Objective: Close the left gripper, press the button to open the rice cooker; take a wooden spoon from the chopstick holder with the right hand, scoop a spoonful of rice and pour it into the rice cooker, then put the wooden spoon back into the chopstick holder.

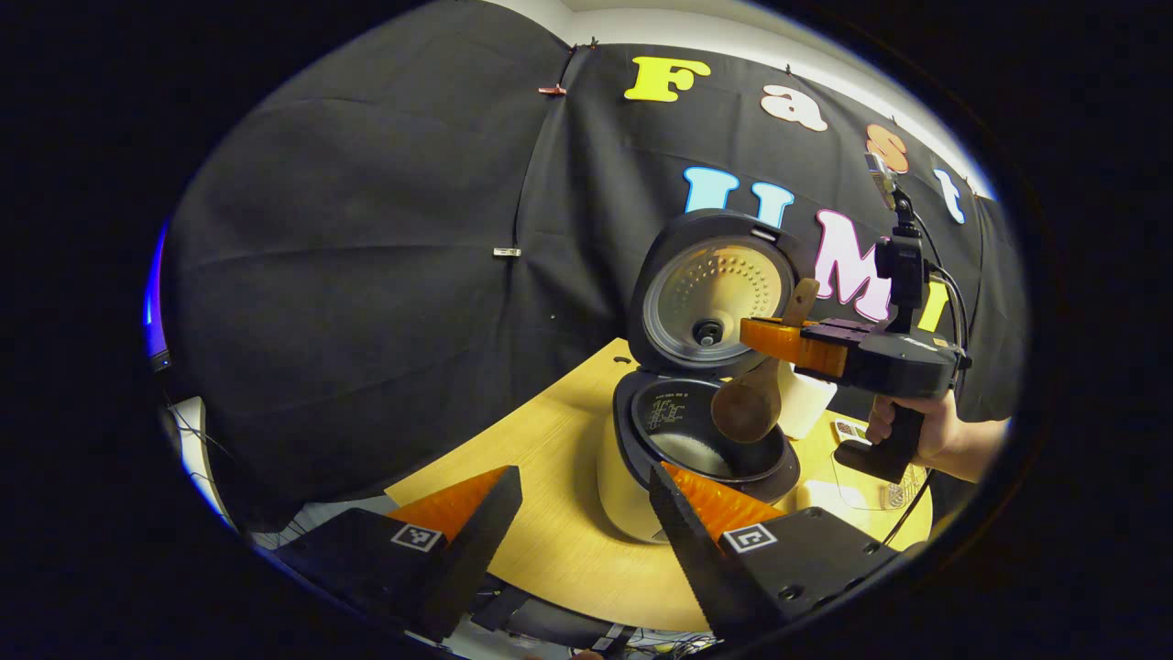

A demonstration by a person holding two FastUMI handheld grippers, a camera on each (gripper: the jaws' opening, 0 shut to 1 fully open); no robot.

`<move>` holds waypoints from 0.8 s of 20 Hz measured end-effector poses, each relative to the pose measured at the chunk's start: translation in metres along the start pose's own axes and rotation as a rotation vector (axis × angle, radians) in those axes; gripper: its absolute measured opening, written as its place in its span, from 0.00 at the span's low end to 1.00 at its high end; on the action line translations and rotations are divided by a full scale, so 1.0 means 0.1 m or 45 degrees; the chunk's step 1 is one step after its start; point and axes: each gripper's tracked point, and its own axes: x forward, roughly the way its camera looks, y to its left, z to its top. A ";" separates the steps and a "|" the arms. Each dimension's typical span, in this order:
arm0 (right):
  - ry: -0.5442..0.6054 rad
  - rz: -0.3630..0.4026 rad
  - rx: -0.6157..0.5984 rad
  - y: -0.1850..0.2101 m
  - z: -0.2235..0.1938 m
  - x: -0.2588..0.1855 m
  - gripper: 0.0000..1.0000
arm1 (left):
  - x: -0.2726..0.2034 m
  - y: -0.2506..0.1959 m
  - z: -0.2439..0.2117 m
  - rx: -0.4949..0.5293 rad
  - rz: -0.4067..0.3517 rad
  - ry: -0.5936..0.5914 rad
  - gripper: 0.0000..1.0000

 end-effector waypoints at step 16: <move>-0.183 -0.579 0.487 -2.04 0.33 -1.76 0.13 | 0.03 -1.14 0.16 0.147 -0.245 -0.054 0.95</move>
